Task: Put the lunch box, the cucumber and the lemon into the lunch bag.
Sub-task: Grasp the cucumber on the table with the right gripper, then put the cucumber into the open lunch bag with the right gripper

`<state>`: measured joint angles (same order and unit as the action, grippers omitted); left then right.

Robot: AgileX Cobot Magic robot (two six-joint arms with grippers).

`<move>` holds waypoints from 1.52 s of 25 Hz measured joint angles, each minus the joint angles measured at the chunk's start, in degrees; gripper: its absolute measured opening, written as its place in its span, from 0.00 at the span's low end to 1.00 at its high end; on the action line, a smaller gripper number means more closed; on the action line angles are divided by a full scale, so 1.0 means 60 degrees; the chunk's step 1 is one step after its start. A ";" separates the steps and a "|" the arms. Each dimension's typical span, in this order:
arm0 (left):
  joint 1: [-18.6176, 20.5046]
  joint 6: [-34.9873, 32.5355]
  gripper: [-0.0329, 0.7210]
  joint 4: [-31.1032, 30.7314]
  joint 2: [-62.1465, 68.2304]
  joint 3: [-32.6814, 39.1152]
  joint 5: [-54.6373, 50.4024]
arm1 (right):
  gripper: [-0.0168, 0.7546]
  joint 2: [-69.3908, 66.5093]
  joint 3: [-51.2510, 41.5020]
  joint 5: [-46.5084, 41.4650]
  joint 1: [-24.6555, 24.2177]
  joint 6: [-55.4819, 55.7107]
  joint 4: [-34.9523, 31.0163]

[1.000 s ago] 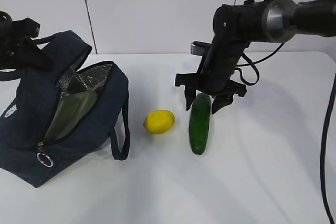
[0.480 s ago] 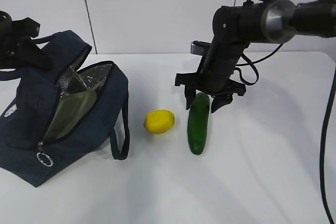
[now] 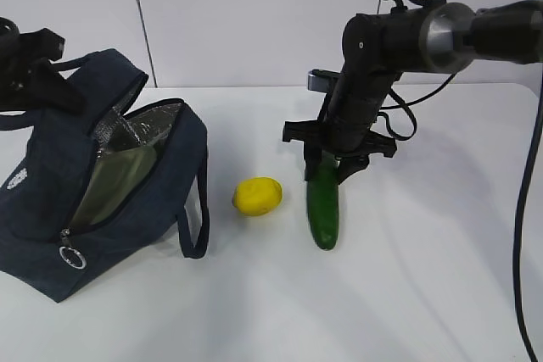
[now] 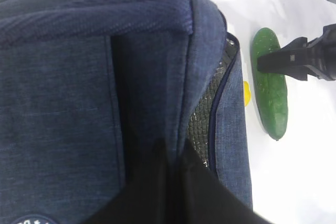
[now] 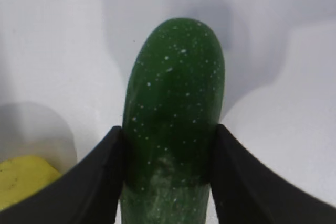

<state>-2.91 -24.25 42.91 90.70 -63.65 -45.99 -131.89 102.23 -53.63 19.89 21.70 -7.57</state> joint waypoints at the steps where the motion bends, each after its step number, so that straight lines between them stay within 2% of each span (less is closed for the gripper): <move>1: 0.0000 0.0000 0.04 0.0000 0.0000 0.0000 0.0000 | 0.47 0.0000 0.0000 0.0000 0.0000 0.0000 0.0000; 7: 0.0000 0.0000 0.04 0.0000 0.0000 0.0000 0.0021 | 0.46 -0.0021 0.0713 -0.1091 0.0000 -0.0307 0.0415; 13: 0.0000 0.0000 0.04 0.0000 0.0000 0.0000 0.0089 | 0.46 -0.0021 0.2771 -0.2555 0.0000 -0.1045 0.0441; 16: 0.0000 0.0000 0.04 0.0000 0.0000 0.0000 0.0103 | 0.46 -0.0021 0.3626 -0.2727 0.0000 -0.1731 -0.0546; 21: 0.0000 0.0000 0.04 0.0000 0.0000 0.0000 0.0125 | 0.46 -0.0021 0.4012 -0.2776 0.0000 -0.3205 -0.3557; 23: 0.0000 0.0000 0.04 0.0000 0.0000 0.0000 0.0125 | 0.46 -0.0021 0.4012 -0.2774 0.0057 -0.3616 -0.4231; 29: 0.0000 0.0000 0.04 0.0000 0.0000 0.0000 0.0145 | 0.46 -0.0021 0.4012 -0.2774 0.0504 -0.3882 -0.4779; 38: 0.0000 0.0000 0.04 0.0000 0.0000 0.0000 0.0145 | 0.46 -0.0021 0.4028 -0.2368 0.1433 -0.4038 -0.5047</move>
<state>-2.91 -24.25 42.91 90.70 -63.65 -45.12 -132.02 126.40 -67.84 28.49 -2.53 -37.85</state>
